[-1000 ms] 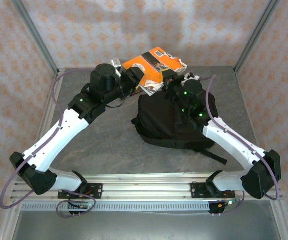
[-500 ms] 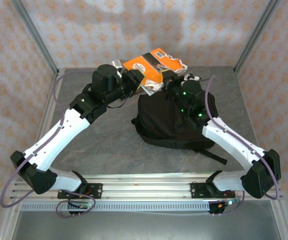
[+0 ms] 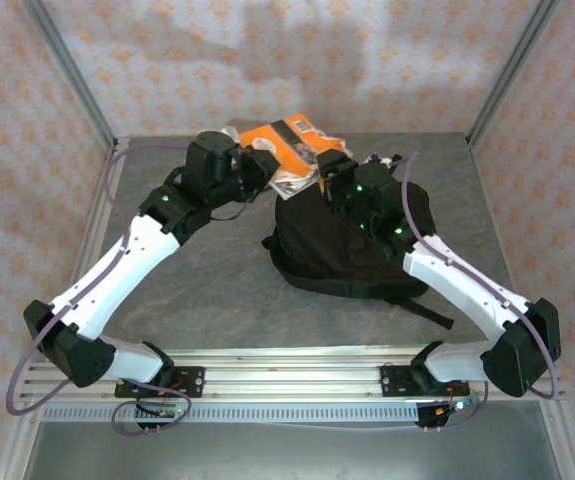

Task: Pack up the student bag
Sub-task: Pass the book, then open the student bag at the center of the table.

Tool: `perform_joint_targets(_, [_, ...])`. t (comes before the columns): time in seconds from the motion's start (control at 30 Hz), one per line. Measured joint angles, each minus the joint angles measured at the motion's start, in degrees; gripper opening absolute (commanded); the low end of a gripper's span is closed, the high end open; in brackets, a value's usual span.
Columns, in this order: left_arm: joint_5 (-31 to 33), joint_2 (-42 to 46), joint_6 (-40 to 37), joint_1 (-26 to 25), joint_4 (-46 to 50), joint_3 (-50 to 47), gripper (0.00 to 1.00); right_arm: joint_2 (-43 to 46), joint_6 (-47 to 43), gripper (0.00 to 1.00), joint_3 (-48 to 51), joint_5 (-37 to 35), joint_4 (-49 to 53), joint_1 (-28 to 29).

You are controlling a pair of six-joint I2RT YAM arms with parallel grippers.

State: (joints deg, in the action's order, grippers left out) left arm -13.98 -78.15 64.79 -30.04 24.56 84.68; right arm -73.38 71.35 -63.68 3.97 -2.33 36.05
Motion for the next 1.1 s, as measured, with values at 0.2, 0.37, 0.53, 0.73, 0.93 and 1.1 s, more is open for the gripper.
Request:
perform_joint_targets(0.2, [9.49, 3.89, -12.28, 4.11, 21.03, 4.55, 0.00, -2.75, -18.91, 0.68, -12.15, -2.21, 26.73, 0.02])
perform_joint_targets(0.37, [9.79, 8.50, -18.99, 6.82, 26.71, 0.57, 0.00, -6.78, -29.24, 0.68, -16.52, -2.71, 38.45, 0.02])
perform_joint_targets(0.53, [9.09, 7.30, -23.43, 8.41, 25.97, -5.46, 0.00, -9.20, -33.59, 0.68, -16.55, -1.84, 43.80, 0.02])
perform_joint_targets(0.73, [7.21, 2.47, -27.12, 8.46, 18.01, -8.90, 0.00, -9.49, -35.71, 0.68, -16.57, 0.00, 46.12, 0.02])
perform_joint_targets(0.93, [2.67, -1.81, -29.14, 8.46, 7.93, -10.19, 0.00, -9.49, -37.29, 0.68, -16.59, 0.33, 47.06, 0.02])
perform_joint_targets(1.1, [-2.60, -2.01, -28.65, 8.46, 2.51, -11.89, 0.00, -9.49, -38.53, 0.68, -16.59, 0.35, 47.43, 0.02])
